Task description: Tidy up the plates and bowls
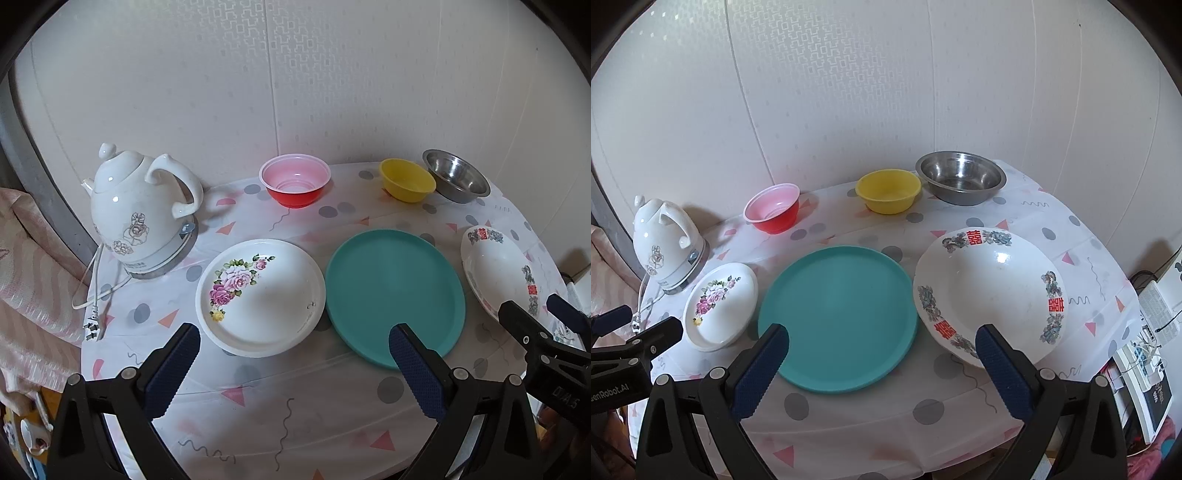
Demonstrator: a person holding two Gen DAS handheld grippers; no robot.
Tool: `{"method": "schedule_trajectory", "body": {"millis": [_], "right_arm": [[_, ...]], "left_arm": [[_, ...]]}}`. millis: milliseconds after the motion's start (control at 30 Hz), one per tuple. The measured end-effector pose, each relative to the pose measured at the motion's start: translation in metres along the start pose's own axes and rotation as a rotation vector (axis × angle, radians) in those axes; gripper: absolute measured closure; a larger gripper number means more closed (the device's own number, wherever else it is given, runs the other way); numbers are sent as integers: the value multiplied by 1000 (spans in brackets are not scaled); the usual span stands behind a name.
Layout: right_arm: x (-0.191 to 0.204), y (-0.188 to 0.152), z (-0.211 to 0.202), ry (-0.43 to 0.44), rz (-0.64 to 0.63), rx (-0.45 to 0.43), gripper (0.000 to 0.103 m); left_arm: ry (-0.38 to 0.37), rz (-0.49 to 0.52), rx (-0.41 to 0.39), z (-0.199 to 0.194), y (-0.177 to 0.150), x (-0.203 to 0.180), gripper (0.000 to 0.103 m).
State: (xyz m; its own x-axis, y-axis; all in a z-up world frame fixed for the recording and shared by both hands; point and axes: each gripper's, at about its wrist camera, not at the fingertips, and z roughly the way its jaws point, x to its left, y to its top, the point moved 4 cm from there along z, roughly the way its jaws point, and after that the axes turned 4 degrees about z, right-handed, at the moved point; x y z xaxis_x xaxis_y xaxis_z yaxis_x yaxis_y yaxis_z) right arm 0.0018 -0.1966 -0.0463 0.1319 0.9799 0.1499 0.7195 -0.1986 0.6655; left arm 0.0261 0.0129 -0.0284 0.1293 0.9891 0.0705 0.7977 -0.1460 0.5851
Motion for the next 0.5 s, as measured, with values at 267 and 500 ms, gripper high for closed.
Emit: {"method": "schedule_trajectory", "body": {"millis": [267, 500], "right_arm": [[-2, 1, -1, 0, 4, -2, 0], [-5, 0, -2, -2, 12, 1, 0]], "left_arm": [[-2, 0, 1, 1, 0, 0, 0], [-1, 3, 4, 2, 0, -4, 0]]}}
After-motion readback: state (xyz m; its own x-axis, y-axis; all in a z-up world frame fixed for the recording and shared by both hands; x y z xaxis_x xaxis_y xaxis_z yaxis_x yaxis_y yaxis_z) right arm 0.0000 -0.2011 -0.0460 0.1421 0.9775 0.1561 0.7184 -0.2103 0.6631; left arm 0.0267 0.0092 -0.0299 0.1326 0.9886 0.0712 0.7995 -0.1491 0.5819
